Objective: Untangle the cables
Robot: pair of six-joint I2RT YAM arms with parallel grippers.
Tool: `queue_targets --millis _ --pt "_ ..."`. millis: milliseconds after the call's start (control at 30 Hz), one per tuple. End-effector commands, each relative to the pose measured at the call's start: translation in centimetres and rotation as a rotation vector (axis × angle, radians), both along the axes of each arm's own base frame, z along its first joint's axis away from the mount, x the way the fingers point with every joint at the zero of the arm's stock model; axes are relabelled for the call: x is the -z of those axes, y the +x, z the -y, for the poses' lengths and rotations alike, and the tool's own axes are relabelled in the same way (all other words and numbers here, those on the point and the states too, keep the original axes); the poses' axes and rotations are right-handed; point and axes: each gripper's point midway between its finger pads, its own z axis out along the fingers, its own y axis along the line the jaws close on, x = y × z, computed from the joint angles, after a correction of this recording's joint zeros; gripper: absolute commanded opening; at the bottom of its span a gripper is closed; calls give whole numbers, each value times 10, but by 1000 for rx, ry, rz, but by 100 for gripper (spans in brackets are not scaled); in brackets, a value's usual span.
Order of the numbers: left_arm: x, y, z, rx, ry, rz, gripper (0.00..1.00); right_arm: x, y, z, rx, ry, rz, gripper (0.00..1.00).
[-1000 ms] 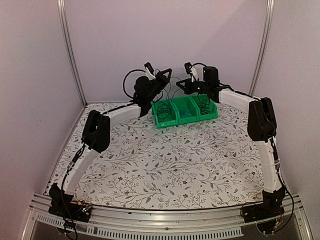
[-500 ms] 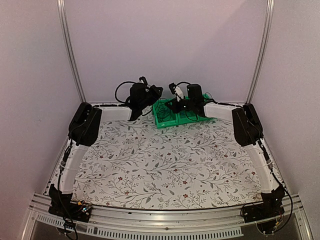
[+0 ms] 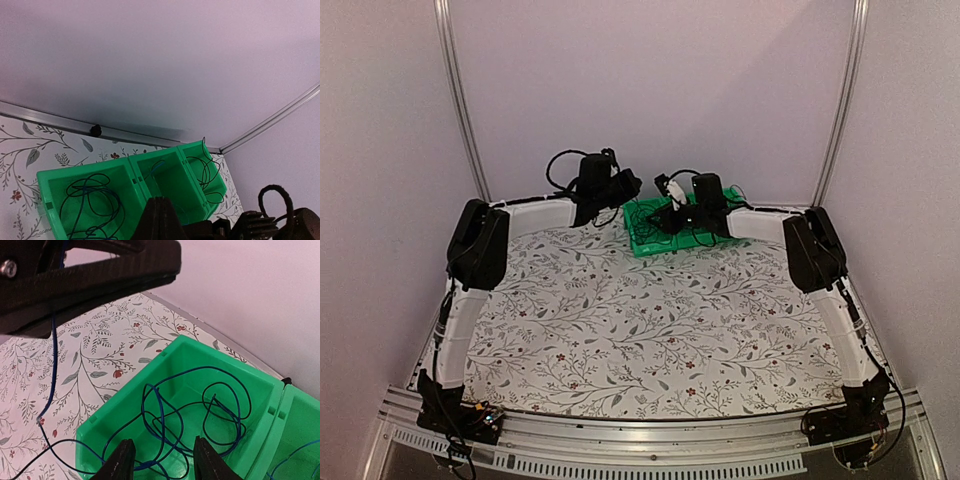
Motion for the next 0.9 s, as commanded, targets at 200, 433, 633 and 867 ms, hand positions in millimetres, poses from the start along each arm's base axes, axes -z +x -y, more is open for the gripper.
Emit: queue_targets --millis 200,433,633,867 --pt "13 10 -3 -3 73 4 2 -90 -64 11 -264 72 53 50" --pt "11 11 -1 2 57 9 1 -101 -79 -2 -385 133 35 59" --pt "3 11 -1 3 48 25 1 -75 -87 -20 -433 116 -26 60" --pt "0 13 -1 0 35 30 1 -73 -66 -24 -319 116 -19 57"
